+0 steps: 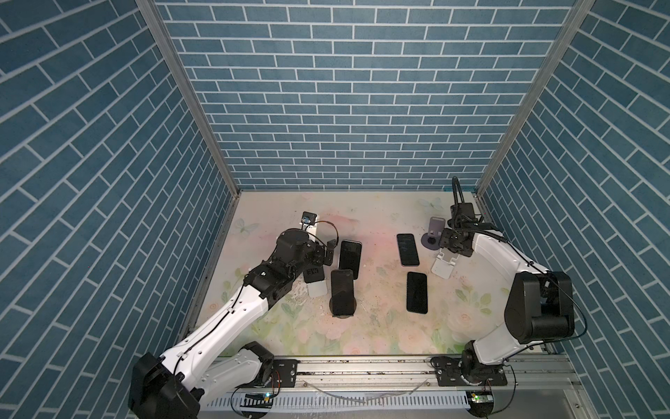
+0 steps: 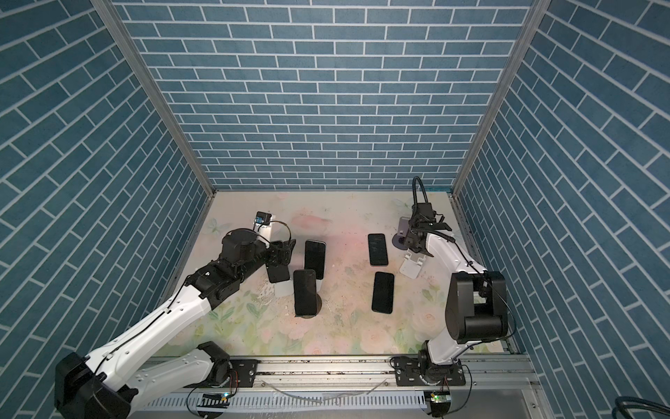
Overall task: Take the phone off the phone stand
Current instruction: 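Lower the white stand beside the grey stand and open the right gripper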
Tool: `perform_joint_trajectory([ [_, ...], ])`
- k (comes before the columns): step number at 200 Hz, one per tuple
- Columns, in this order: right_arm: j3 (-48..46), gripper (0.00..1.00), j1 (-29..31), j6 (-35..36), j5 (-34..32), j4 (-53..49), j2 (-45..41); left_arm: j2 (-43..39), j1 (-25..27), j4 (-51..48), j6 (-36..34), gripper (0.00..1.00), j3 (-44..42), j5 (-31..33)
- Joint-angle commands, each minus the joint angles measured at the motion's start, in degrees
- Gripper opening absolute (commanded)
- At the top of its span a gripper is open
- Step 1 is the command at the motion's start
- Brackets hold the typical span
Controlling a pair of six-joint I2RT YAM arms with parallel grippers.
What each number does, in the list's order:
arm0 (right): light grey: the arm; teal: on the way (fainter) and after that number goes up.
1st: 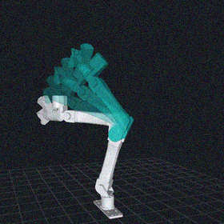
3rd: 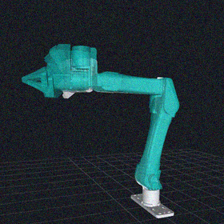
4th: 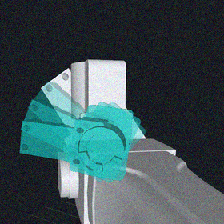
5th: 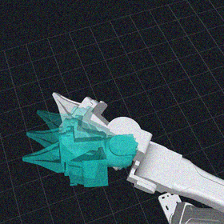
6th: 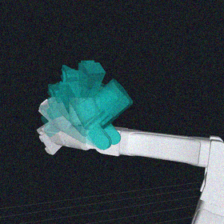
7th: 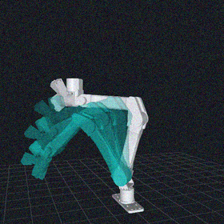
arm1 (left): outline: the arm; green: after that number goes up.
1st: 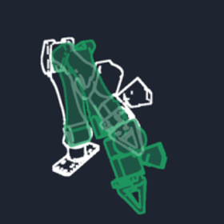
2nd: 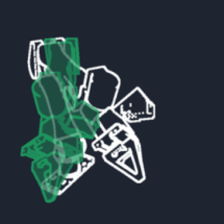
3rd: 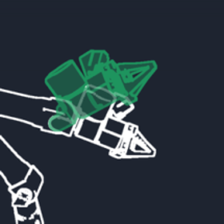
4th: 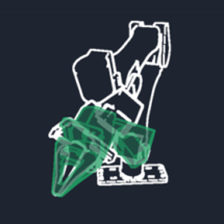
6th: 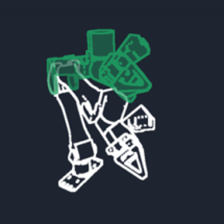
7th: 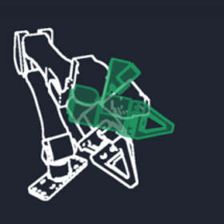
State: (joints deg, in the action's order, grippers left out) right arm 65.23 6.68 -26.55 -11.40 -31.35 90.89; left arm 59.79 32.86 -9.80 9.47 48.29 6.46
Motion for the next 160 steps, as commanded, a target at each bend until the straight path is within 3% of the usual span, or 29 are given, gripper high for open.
perform_joint_trajectory([
  [1,-1.8,0.35,-0.2,0.9,-2.2,1.7,0.6,0.1,-0.2,-0.9,0.1,1.00,1.2,0.7],
  [75,-5.1,0.39,-0.2,-1.0,-2.6,2.3,-0.2,0.1,-0.2,1.2,0.3,1.00,0.9,0.4],
  [160,-4.3,0.88,-0.2,-0.8,-3.4,-0.1,-3.2,0.0,-0.2,1.0,0.4,1.00,1.1,3.0],
])
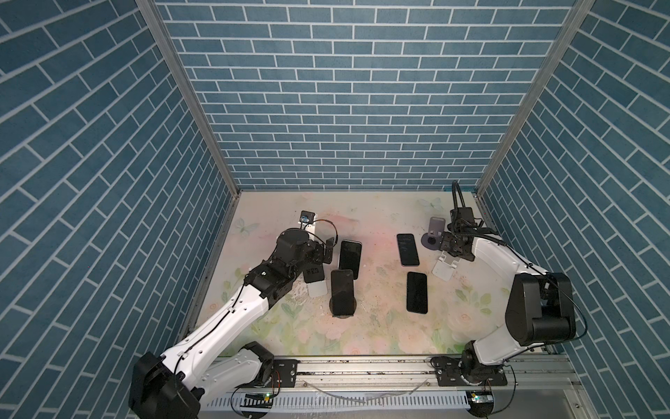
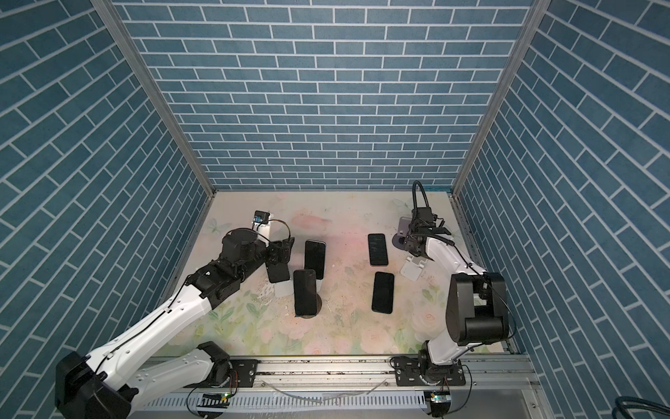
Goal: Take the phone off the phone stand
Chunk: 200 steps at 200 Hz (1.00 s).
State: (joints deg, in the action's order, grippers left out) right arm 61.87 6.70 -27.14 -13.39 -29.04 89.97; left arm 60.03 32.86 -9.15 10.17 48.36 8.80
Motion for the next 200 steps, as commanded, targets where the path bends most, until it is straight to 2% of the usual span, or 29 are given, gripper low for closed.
perform_joint_trajectory([
  [1,-0.9,0.89,-0.2,-0.2,-1.5,-2.4,-2.3,-0.2,-0.2,0.4,-0.3,1.00,1.0,0.6],
  [27,-0.1,0.96,-0.2,0.1,-1.5,-3.4,-4.0,-0.3,-0.2,0.0,-0.3,1.00,1.2,0.3],
  [68,1.7,0.97,-0.1,0.7,-2.7,-5.5,-8.1,-0.5,-0.2,0.7,-0.6,1.00,0.5,-2.0],
  [106,4.7,0.99,1.0,1.9,-5.1,-9.1,-11.8,-1.2,-0.2,-0.9,-0.5,1.00,0.6,0.6],
  [160,10.1,0.96,9.1,5.2,-6.1,-9.7,-12.9,-1.7,-0.2,-7.6,1.0,1.00,2.4,3.5],
  [200,14.6,0.95,14.2,6.4,-1.7,-8.8,-9.3,-0.6,-0.2,-17.1,6.0,1.00,6.6,7.0],
])
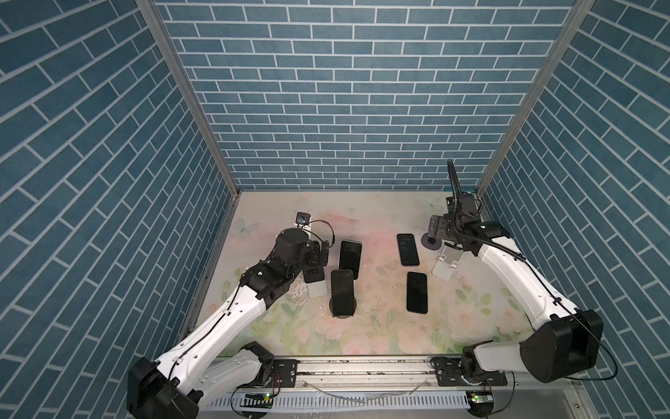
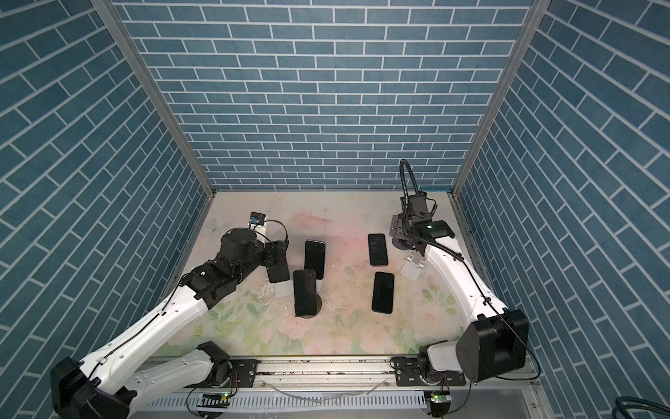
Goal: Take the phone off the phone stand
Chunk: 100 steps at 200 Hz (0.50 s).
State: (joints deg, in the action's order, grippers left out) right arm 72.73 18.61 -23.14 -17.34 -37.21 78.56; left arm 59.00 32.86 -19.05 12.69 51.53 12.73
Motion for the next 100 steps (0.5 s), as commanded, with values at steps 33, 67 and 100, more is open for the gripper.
perform_joint_trajectory([
  [33,7.2,0.95,5.3,2.3,4.3,-2.0,5.5,0.3,-0.1,-16.8,7.9,1.00,7.9,5.0],
  [67,8.0,0.95,6.6,1.4,6.5,-1.6,7.2,2.8,0.0,-25.9,11.7,1.00,12.1,0.1],
  [100,7.8,0.95,6.9,1.2,9.4,0.2,8.7,3.5,1.1,-27.9,17.0,1.00,10.8,-6.5],
])
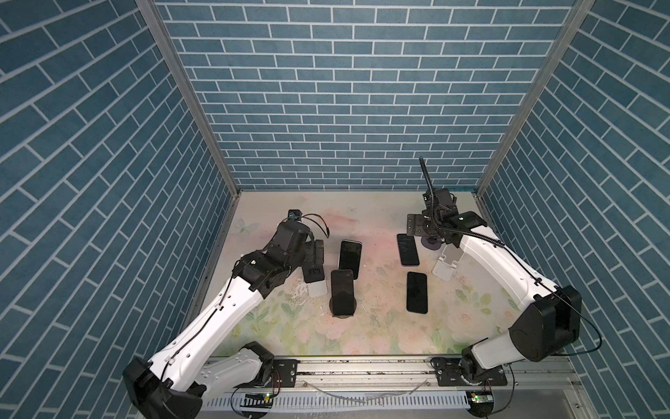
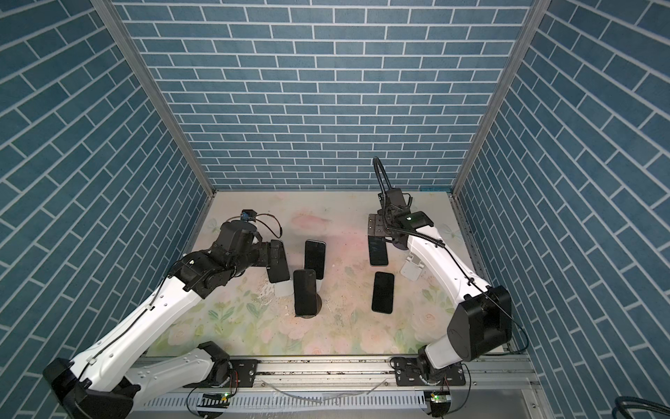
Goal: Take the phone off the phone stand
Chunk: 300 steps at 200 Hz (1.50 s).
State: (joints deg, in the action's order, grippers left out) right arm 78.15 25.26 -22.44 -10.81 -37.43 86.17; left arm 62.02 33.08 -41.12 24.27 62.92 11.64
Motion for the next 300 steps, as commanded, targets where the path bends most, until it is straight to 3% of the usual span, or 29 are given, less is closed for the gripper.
perform_joint_trajectory([
  [1,2.3,0.95,0.2,0.5,2.9,0.5,1.1,0.5,0.9,-5.9,5.6,1.00,-0.6,-5.5],
  [49,0.5,0.95,0.3,1.7,5.9,4.0,1.6,0.6,6.1,-10.5,14.4,1.00,-0.4,-6.5],
  [135,-1.8,0.96,0.3,2.4,10.8,8.1,2.5,6.4,17.0,-12.9,21.8,1.00,1.0,1.2],
  [300,-4.6,0.99,0.3,3.3,13.6,10.6,2.4,14.2,22.4,-9.3,25.2,1.00,1.3,4.1],
])
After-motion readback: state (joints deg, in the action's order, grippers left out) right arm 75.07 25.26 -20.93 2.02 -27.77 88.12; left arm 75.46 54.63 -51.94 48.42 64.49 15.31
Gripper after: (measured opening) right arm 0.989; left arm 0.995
